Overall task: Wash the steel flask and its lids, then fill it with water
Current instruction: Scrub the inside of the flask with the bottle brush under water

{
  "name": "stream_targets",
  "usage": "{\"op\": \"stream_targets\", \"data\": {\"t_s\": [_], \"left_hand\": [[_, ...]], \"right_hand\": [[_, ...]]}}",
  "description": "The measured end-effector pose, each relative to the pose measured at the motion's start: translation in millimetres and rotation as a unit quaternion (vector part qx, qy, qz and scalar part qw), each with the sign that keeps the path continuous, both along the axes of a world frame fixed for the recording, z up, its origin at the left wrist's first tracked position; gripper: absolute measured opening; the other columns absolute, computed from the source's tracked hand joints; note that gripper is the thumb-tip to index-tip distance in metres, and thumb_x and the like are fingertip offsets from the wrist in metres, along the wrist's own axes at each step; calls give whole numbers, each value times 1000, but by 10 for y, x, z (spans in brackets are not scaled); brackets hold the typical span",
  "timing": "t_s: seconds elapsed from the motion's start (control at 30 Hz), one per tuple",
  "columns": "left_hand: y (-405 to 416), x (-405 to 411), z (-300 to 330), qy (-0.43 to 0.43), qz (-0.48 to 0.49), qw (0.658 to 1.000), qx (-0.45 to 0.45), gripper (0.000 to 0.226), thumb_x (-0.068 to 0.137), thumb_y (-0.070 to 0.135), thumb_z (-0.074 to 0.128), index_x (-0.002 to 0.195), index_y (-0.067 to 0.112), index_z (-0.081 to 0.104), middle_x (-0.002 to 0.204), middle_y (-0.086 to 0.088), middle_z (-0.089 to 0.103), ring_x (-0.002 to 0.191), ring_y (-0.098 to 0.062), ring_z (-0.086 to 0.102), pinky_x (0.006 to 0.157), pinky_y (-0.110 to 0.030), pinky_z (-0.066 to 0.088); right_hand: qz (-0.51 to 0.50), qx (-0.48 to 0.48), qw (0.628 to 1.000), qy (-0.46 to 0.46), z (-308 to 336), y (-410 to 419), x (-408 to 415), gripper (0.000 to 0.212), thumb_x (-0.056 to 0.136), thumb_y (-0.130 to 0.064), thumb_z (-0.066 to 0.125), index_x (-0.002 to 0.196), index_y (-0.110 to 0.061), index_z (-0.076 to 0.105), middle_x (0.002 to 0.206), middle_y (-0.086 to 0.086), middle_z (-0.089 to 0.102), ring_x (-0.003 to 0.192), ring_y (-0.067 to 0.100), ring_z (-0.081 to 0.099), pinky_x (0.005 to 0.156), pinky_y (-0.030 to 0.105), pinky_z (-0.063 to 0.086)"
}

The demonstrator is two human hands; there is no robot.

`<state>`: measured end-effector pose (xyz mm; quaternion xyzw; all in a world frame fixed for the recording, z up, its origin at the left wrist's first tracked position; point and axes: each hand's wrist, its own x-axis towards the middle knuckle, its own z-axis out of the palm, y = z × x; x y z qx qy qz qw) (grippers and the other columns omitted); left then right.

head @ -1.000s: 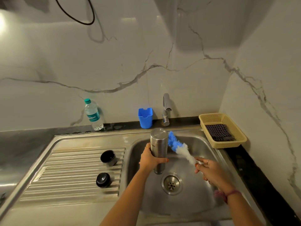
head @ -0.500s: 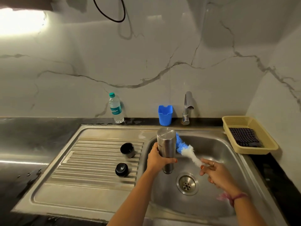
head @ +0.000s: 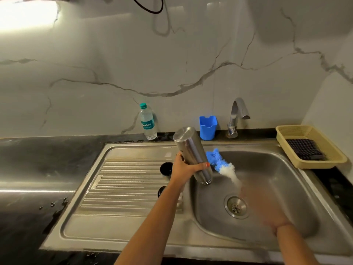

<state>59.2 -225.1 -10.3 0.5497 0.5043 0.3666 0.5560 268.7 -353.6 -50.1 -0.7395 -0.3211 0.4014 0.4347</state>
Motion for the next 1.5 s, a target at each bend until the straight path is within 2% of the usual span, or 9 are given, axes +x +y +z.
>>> {"op": "stream_targets", "data": {"t_s": [0.13, 0.2, 0.37, 0.53, 0.83, 1.07, 1.2, 1.33, 1.5], "left_hand": [[119, -290, 309, -16, -5, 999, 29, 79, 60, 16, 93, 125, 21, 47, 114, 6, 64, 101, -8, 63, 73, -18, 54], [168, -441, 441, -23, -5, 999, 46, 75, 62, 13, 92, 123, 22, 48, 109, 9, 64, 99, -6, 64, 69, -15, 53], [347, -861, 658, -31, 0, 997, 74, 72, 65, 15, 90, 124, 22, 49, 112, 7, 65, 100, -4, 63, 72, -16, 52], [589, -1331, 752, -23, 37, 995, 89, 78, 60, 24, 94, 126, 17, 53, 113, 3, 68, 102, -10, 66, 88, -29, 56], [747, -1925, 547, 15, 68, 993, 91, 72, 64, 19, 92, 122, 24, 49, 112, 7, 64, 100, -6, 62, 72, -18, 49], [793, -2063, 166, 74, 90, 989, 92, 73, 59, 23, 94, 116, 27, 49, 110, 7, 62, 102, -13, 61, 79, -25, 49], [774, -2080, 3, 83, 101, 988, 76, 73, 59, 21, 94, 116, 24, 48, 106, 9, 60, 102, -16, 60, 75, -22, 47], [751, -2084, -113, 91, 110, 987, 69, 72, 61, 19, 94, 114, 24, 46, 106, 8, 58, 103, -17, 58, 85, -31, 50], [734, -2095, -173, 87, 114, 987, 67, 71, 63, 18, 92, 115, 25, 44, 109, 8, 57, 105, -17, 56, 87, -30, 47]], "right_hand": [[-6, 2, 1000, -22, -46, 36, -275, 35, 94, -12, 56, 129, -16, 58, 80, 11, 73, 40, -2, 49, 38, 8, 32], [-17, 11, 1000, -18, -70, 64, -385, 33, 93, -11, 57, 126, -14, 60, 73, 8, 73, 45, 9, 48, 42, 16, 36], [-49, 28, 998, -13, -114, 109, -622, 32, 92, -10, 58, 124, -13, 62, 65, 3, 71, 61, 25, 48, 51, 27, 38], [-76, 28, 997, -4, -145, 131, -811, 35, 93, -9, 55, 127, -12, 60, 75, 9, 70, 52, 16, 44, 38, 18, 34], [-85, 16, 996, -9, -261, 204, -1013, 36, 94, -14, 55, 130, -15, 58, 82, 7, 72, 52, 16, 44, 44, 23, 36], [-96, -3, 995, -9, -350, 237, -1074, 35, 93, -18, 58, 128, -19, 60, 77, 2, 73, 55, 16, 48, 50, 27, 38], [-96, -15, 995, -11, -378, 237, -1111, 36, 93, -17, 59, 129, -19, 58, 78, 3, 73, 51, 14, 46, 42, 23, 34], [-89, -20, 996, -22, -371, 218, -1127, 37, 94, -17, 58, 131, -18, 56, 80, 4, 73, 50, 12, 45, 36, 20, 32], [-91, -21, 995, -18, -380, 217, -1134, 37, 94, -16, 58, 132, -18, 56, 80, 4, 72, 47, 12, 42, 35, 20, 29]]}}
